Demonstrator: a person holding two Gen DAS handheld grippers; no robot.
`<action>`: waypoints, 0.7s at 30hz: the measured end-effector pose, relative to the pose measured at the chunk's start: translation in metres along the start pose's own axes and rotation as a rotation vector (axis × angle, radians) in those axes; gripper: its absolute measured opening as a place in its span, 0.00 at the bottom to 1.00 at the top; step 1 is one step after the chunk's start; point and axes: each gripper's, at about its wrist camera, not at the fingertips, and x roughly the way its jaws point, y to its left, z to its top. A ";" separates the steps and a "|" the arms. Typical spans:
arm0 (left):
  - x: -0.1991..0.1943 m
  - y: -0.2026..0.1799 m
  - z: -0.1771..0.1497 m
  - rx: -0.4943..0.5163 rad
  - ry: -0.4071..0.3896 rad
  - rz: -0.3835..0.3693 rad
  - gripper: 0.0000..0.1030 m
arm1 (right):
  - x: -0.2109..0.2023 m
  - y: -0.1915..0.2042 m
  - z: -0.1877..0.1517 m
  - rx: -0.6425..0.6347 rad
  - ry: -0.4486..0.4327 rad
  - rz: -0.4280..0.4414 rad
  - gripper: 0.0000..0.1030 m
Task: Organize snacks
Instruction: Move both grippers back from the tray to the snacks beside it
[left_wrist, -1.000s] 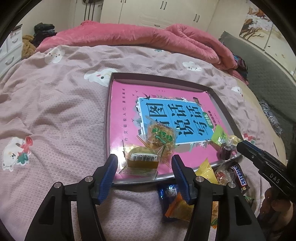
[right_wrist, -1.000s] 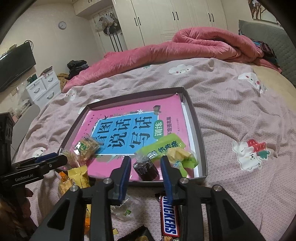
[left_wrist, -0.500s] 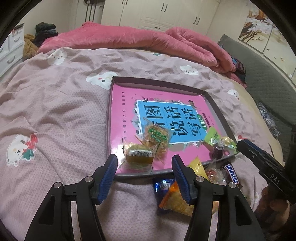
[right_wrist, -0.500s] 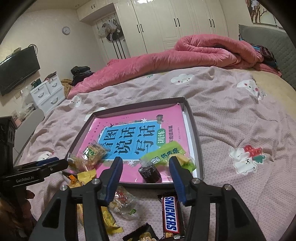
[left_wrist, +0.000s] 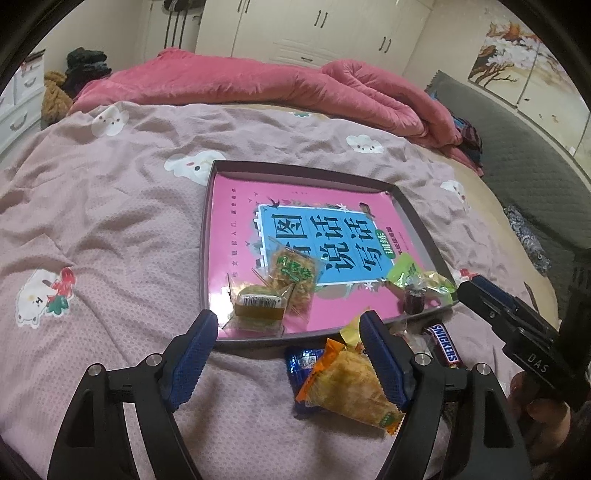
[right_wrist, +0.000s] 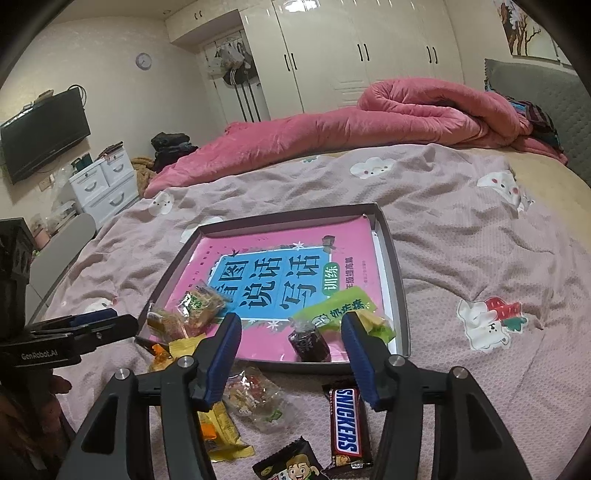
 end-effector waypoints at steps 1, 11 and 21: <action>-0.001 -0.001 0.000 0.002 -0.002 0.001 0.78 | -0.001 0.001 0.000 -0.003 -0.001 0.001 0.55; -0.006 -0.005 -0.004 0.000 0.004 -0.006 0.78 | -0.010 0.005 -0.003 -0.020 -0.007 0.020 0.67; -0.010 -0.011 -0.008 0.007 0.016 -0.013 0.78 | -0.015 0.010 -0.008 -0.046 0.004 0.028 0.67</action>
